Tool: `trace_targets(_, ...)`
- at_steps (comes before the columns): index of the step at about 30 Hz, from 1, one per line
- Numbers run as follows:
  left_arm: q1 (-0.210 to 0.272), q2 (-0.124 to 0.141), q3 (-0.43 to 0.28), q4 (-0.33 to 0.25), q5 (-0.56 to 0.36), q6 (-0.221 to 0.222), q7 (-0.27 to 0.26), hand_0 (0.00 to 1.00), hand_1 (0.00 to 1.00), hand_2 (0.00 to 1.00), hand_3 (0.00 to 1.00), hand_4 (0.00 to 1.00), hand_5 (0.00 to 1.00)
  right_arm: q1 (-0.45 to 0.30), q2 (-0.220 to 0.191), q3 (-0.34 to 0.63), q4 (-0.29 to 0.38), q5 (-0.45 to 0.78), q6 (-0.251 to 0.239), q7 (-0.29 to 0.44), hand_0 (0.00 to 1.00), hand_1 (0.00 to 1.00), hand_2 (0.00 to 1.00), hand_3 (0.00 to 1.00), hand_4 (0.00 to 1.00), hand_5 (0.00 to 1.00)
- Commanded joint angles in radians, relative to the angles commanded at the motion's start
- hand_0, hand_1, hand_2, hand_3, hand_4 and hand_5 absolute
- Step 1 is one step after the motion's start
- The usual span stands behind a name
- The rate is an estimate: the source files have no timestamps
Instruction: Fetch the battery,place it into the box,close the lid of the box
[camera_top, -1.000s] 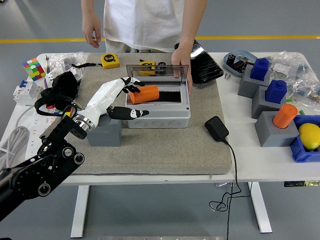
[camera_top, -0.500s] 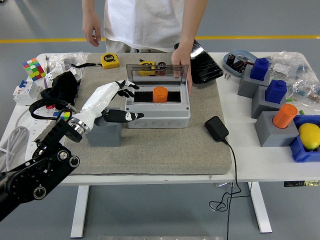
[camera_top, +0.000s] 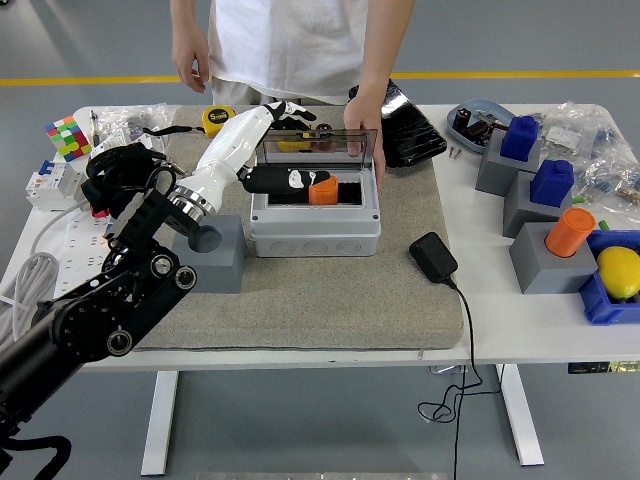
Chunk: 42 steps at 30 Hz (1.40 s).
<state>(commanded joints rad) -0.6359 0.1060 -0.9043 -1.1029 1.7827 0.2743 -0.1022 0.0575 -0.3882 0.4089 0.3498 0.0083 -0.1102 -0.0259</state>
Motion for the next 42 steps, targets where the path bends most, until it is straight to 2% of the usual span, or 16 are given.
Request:
trace_targets(2, -0.024, -0.014, 0.009, 0.026, -0.001, -0.002, 0.0, 0.771, 0.798, 0.776, 0.77, 0.998, 0.481, 0.0, 0.0, -0.001, 0.0, 0.002, 0.0, 0.0, 0.545, 0.602, 0.591, 0.546, 0.927, 0.487)
trace_targets(11, -0.128, -0.082, 0.048, 0.175, 0.029, -0.024, 0.032, 0.781, 0.81, 0.787, 0.779, 0.998, 0.478, -0.001, 0.0, -0.011, 0.0, 0.007, 0.0, -0.001, 0.545, 0.601, 0.59, 0.546, 0.927, 0.487)
trace_targets(15, -0.163, -0.1, 0.077, 0.233, 0.031, -0.035, 0.047, 0.789, 0.811, 0.783, 0.777, 0.998, 0.486, 0.004, 0.001, -0.006, 0.002, 0.001, -0.001, 0.0, 0.545, 0.601, 0.59, 0.546, 0.927, 0.487)
trace_targets(19, -0.185, -0.105, 0.111, 0.273, 0.024, -0.04, 0.062, 0.789, 0.811, 0.783, 0.777, 0.998, 0.486, 0.006, 0.0, 0.0, 0.006, -0.005, -0.001, 0.0, 0.545, 0.601, 0.59, 0.546, 0.927, 0.487)
trace_targets(20, -0.186, -0.104, 0.118, 0.277, 0.019, -0.039, 0.062, 0.731, 0.787, 0.768, 0.754, 0.998, 0.486, 0.006, 0.0, 0.002, 0.006, -0.006, -0.002, 0.001, 0.545, 0.601, 0.591, 0.547, 0.927, 0.488)
trace_targets(25, -0.178, -0.092, 0.134, 0.271, 0.014, -0.046, 0.072, 0.731, 0.787, 0.768, 0.754, 0.998, 0.486, 0.003, 0.0, 0.002, 0.006, -0.005, -0.001, 0.0, 0.545, 0.601, 0.591, 0.547, 0.927, 0.488)
trace_targets(26, -0.174, -0.088, 0.135, 0.266, 0.015, -0.048, 0.076, 0.696, 0.755, 0.751, 0.744, 0.998, 0.462, 0.002, 0.0, 0.003, 0.006, -0.007, -0.001, 0.0, 0.545, 0.601, 0.591, 0.546, 0.927, 0.488)
trace_targets(31, -0.154, -0.065, 0.142, 0.23, 0.011, -0.057, 0.085, 0.696, 0.755, 0.751, 0.744, 0.998, 0.462, -0.001, 0.0, 0.006, 0.006, -0.009, -0.001, 0.0, 0.545, 0.601, 0.591, 0.546, 0.927, 0.488)
trace_targets(32, -0.147, -0.059, 0.144, 0.218, 0.01, -0.059, 0.088, 0.669, 0.732, 0.739, 0.746, 0.998, 0.49, -0.001, -0.001, 0.009, 0.007, -0.011, -0.002, 0.0, 0.545, 0.601, 0.591, 0.546, 0.927, 0.488)
trace_targets(42, -0.091, 0.001, 0.167, 0.074, -0.029, -0.07, 0.102, 0.633, 0.716, 0.735, 0.744, 0.998, 0.496, -0.001, -0.002, 0.023, 0.011, -0.023, -0.003, 0.001, 0.545, 0.601, 0.59, 0.547, 0.927, 0.488)
